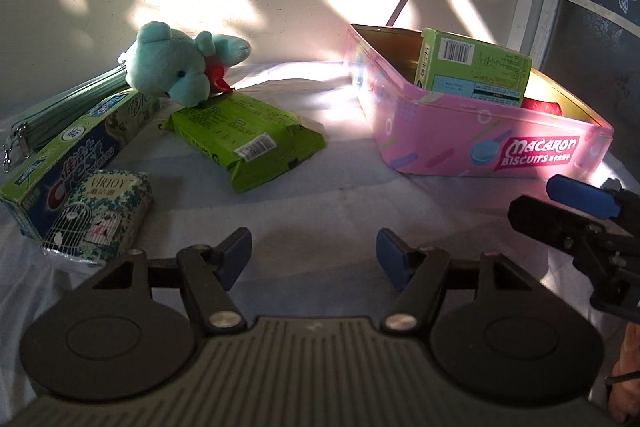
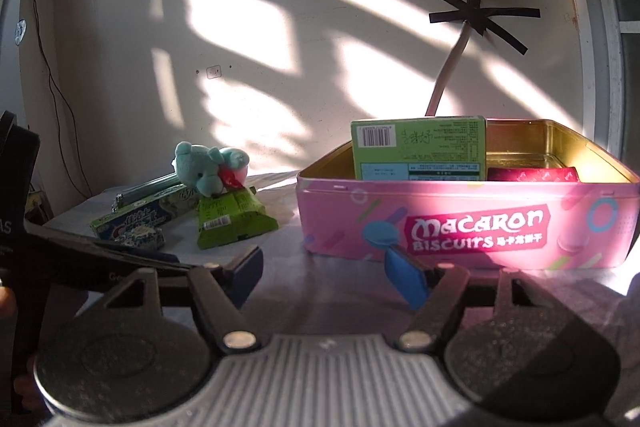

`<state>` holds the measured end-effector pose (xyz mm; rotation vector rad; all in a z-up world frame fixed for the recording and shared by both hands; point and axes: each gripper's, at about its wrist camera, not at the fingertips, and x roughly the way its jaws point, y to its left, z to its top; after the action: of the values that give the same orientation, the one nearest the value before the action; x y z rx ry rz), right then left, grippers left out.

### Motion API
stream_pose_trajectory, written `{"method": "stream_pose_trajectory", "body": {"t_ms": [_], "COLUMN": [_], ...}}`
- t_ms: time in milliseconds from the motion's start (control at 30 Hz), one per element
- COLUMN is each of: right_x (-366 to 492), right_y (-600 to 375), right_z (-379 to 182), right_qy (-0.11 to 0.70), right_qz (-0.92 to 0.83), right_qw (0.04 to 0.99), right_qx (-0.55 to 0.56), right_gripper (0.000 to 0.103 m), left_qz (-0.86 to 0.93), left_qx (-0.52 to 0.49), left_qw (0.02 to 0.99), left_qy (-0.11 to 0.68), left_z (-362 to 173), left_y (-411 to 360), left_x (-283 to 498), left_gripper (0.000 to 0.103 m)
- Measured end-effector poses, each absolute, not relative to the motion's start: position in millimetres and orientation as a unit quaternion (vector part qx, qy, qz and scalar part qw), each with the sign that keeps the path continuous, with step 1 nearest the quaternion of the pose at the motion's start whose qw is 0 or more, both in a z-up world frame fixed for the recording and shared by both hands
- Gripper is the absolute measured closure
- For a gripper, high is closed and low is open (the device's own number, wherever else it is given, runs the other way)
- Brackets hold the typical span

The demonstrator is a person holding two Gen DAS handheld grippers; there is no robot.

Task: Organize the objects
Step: 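Carry the green box with the left gripper and release it into the tin, then grasp the patterned tissue pack with the right gripper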

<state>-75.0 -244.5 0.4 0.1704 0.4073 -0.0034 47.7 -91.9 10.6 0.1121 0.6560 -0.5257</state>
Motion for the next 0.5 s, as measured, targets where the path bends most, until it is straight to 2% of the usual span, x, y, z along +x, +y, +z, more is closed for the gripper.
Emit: {"method": "stream_pose_trajectory", "body": {"t_ms": [233,400,500], "right_x": [-69,-35,4], "right_y": [-243,-274,-303], "right_z": [8,48,54], "right_qy": [0.201,0.179,0.213], "right_qz": [-0.003,-0.014,-0.028], "right_qw": [0.977,0.98,0.971], "right_qx": [0.077,0.083,0.103], "right_gripper": [0.034,0.034,0.034], "left_qz": [-0.242,-0.239,-0.238], "left_qx": [0.061,0.07,0.065], "left_qw": [0.916,0.918,0.918], "left_qy": [0.315,0.31,0.31], "left_z": [6,4,5], "left_y": [-86,-88,-86], "left_x": [50,49,50], "left_gripper": [0.031,0.03,0.03]}}
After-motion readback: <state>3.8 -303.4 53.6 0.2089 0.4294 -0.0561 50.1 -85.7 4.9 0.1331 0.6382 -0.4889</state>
